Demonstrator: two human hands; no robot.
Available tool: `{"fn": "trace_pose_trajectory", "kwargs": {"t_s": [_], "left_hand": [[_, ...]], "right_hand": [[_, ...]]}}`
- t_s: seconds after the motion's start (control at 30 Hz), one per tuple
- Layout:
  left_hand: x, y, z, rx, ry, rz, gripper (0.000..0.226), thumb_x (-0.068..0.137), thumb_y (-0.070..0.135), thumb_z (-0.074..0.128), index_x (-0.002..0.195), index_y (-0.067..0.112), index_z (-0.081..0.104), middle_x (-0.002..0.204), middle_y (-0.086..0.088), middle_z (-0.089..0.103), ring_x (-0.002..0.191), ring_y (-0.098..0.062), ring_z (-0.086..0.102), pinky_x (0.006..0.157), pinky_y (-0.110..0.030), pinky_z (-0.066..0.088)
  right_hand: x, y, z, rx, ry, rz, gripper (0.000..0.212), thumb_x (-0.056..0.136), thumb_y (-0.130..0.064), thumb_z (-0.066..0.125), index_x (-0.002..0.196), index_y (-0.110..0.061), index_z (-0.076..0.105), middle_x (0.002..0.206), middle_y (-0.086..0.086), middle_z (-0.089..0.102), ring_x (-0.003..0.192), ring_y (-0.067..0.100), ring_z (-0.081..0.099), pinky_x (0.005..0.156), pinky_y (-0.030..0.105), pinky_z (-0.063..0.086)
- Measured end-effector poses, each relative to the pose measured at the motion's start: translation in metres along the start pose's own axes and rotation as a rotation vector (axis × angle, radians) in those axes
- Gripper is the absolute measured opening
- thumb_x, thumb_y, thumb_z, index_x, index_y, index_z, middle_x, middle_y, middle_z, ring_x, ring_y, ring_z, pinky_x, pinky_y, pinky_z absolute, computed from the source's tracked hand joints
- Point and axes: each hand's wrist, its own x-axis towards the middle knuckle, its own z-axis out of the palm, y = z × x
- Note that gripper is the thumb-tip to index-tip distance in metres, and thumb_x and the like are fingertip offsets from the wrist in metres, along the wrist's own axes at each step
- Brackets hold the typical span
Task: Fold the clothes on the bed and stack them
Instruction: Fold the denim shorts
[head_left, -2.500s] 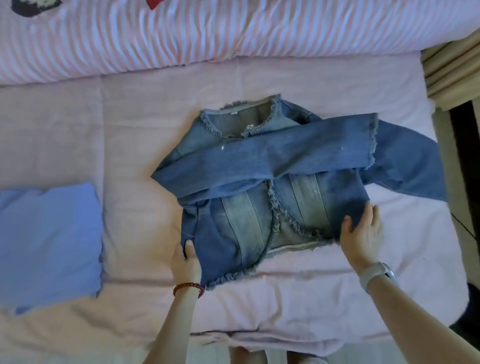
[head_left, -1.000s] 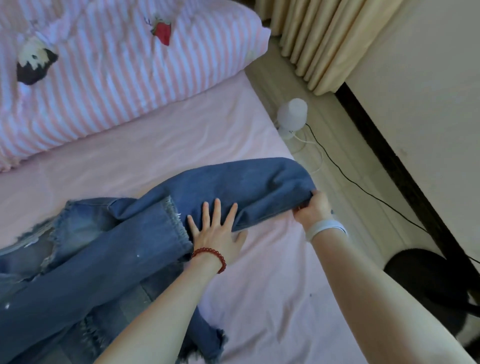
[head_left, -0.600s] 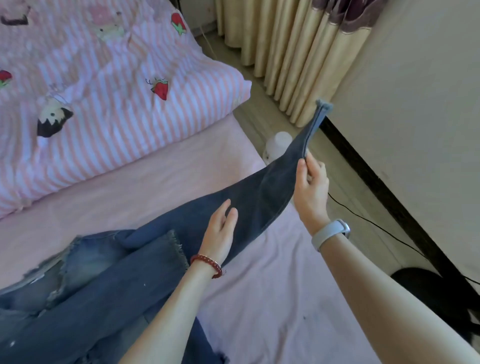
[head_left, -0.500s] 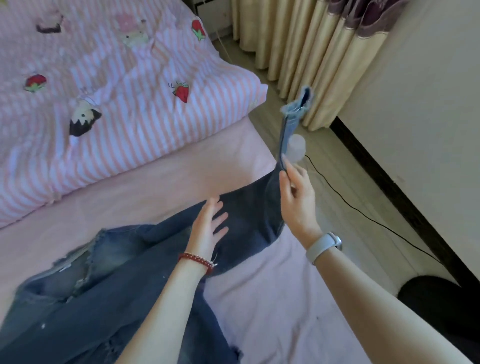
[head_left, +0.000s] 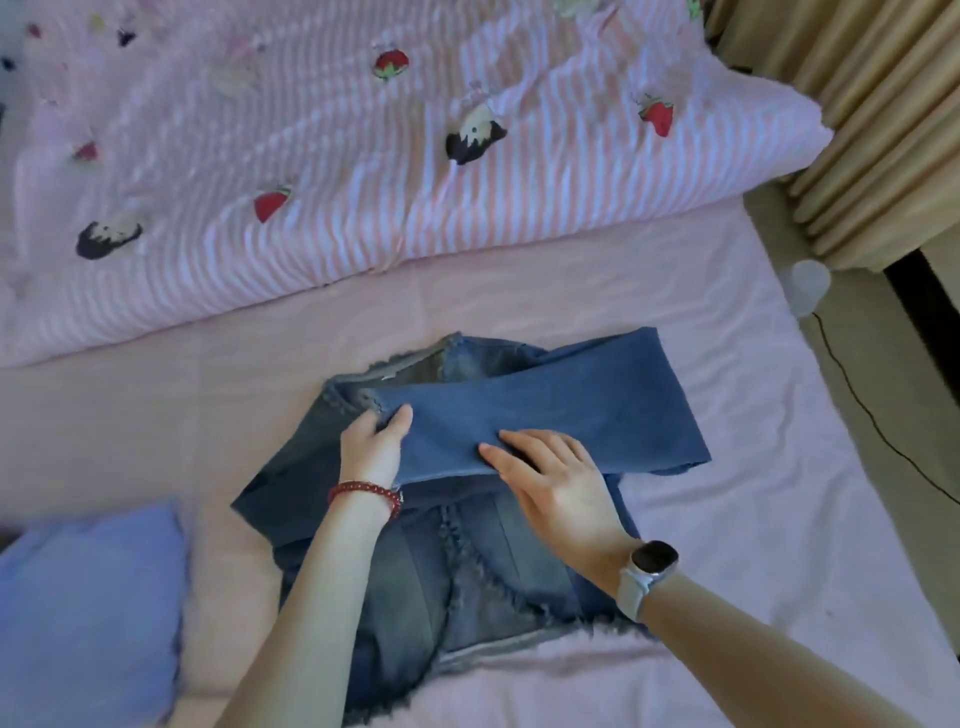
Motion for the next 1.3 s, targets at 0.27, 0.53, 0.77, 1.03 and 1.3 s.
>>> {"fn": "trace_pose_trajectory", "kwargs": {"t_s": [0.27,0.53,0.77,1.03,1.3], "left_hand": [[0.001,-0.068,-0.141,0.090,0.324,0.103,0.025,0.097,0.021,0.047,0.108,0.002,0.058,0.099,-0.006,0.055,0.096,-0.025,0.051,0.079,-0.027,0.036],[0.044,-0.116,-0.179,0.358,0.340,-0.061,0.021,0.099,0.022,0.041,0.100,0.009,0.057,0.093,-0.009,0.052,0.094,-0.024,0.045,0.077,-0.026,0.029],[0.058,-0.136,-0.144,0.976,0.218,0.368,0.062,0.088,0.037,0.040,0.145,0.017,0.027,0.149,-0.022,0.029,0.134,-0.046,0.027,0.103,-0.065,0.023],[0.048,-0.185,-0.091,1.164,-0.148,0.055,0.064,0.093,0.059,0.021,0.147,0.040,-0.007,0.155,0.002,-0.021,0.142,-0.026,-0.020,0.110,-0.065,0.001],[0.015,-0.150,-0.048,1.081,-0.076,0.370,0.065,0.093,0.041,0.046,0.148,0.034,0.013,0.158,-0.006,0.000,0.143,-0.035,-0.008,0.106,-0.067,-0.002]], "right_hand": [[0.017,-0.113,0.047,0.152,-0.113,-0.178,0.031,0.087,-0.015,0.051,0.116,-0.025,0.053,0.114,0.003,0.065,0.105,0.020,0.056,0.097,0.044,0.037],[-0.004,-0.070,0.060,-0.217,-0.431,0.275,0.044,0.086,-0.025,0.035,0.123,-0.018,0.058,0.124,0.014,0.059,0.115,0.035,0.055,0.093,0.062,0.038],[-0.008,-0.030,0.057,-0.442,-0.636,0.383,0.050,0.089,-0.034,0.050,0.137,-0.023,0.044,0.146,0.020,0.035,0.133,0.044,0.032,0.091,0.076,0.027],[-0.004,0.009,0.065,-0.430,-0.797,0.427,0.052,0.097,-0.043,0.025,0.148,-0.036,0.016,0.157,0.007,0.009,0.144,0.026,0.007,0.105,0.068,0.015],[0.000,0.044,0.028,-0.091,-0.179,0.937,0.045,0.095,-0.025,0.048,0.136,-0.008,0.043,0.135,0.017,0.045,0.123,0.038,0.040,0.097,0.050,0.035]]}}
